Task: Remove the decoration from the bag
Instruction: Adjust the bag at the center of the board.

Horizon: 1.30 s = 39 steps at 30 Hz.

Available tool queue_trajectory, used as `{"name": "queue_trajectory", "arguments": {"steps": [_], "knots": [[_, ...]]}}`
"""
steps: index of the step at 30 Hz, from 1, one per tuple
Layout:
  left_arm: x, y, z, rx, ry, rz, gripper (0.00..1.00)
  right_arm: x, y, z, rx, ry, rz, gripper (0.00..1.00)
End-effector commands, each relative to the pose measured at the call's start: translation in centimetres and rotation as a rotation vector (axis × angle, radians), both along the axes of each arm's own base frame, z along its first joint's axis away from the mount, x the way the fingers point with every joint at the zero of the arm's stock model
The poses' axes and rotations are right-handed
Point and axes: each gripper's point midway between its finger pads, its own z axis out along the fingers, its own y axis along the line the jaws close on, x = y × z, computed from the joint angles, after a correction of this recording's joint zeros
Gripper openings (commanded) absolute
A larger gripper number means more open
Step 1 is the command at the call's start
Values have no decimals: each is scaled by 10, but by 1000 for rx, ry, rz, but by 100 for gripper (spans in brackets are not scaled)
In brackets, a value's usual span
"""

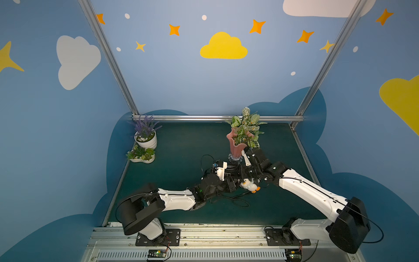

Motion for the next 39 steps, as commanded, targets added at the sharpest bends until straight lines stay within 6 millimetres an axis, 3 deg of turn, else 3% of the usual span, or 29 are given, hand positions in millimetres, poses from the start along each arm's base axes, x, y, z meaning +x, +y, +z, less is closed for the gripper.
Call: {"name": "queue_trajectory", "arguments": {"steps": [1,8,12,19,24,32,39], "knots": [[-2,13,9,43,-50,15,58,-20,12,-2,104,96,141,19],[5,39,23,225,-156,25,50,-19,6,14,257,125,227,19],[6,42,38,329,-284,-30,52,-13,5,23,346,124,252,19],[17,41,42,391,-377,-99,57,-5,3,29,472,128,265,19],[33,40,37,447,-402,-128,56,-6,5,29,500,156,278,19],[46,32,22,414,-335,-205,47,9,8,32,558,108,233,19],[49,20,0,416,-255,-252,32,10,7,36,554,155,199,18]]}}
